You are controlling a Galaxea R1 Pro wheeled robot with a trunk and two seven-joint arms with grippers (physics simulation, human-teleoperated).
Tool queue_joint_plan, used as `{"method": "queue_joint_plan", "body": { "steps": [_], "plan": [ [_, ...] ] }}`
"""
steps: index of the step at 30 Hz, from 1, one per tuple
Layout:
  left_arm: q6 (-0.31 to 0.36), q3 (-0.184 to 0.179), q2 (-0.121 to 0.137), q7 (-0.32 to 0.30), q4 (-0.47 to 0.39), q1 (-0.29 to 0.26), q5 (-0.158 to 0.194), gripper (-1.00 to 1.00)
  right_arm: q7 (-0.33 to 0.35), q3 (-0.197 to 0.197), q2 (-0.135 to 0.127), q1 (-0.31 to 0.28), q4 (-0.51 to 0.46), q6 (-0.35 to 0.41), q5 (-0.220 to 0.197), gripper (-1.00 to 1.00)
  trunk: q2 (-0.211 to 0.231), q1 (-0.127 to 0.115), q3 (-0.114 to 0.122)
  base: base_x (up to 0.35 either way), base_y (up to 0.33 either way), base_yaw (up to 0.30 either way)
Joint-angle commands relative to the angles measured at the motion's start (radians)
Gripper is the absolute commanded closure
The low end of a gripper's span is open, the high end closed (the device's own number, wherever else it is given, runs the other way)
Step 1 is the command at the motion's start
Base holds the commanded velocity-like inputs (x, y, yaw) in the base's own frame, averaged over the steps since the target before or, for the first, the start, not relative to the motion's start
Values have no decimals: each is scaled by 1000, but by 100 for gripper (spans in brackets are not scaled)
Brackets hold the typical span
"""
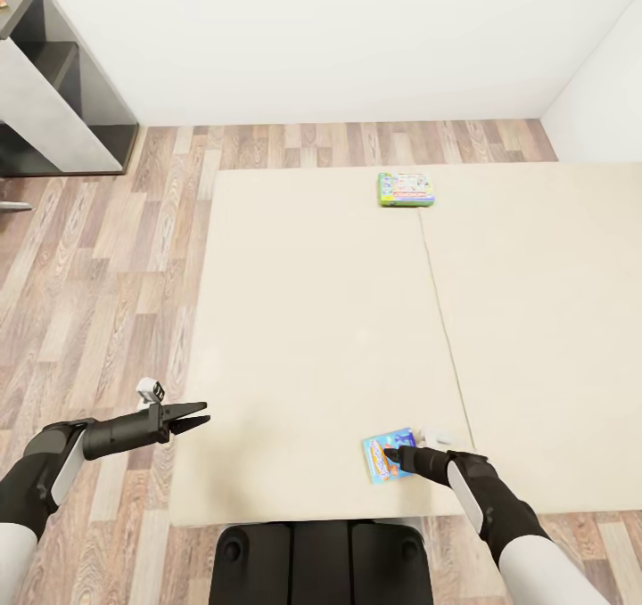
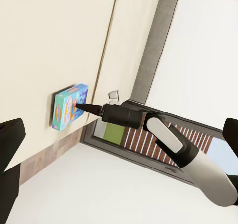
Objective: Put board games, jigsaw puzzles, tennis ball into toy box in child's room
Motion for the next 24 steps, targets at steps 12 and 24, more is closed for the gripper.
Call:
{"method": "queue_joint_plan", "body": {
  "steps": [12,24],
  "plan": [
    [11,0,0,-3,0,-1,1,-100,1,21,5,0,-1,7,-5,-100,-1,1,-1,0,67,0],
    [11,0,0,-3,0,-1,1,-100,1,23,5,0,-1,7,-5,-100,-1,1,-1,0,58,0]
  ]
}}
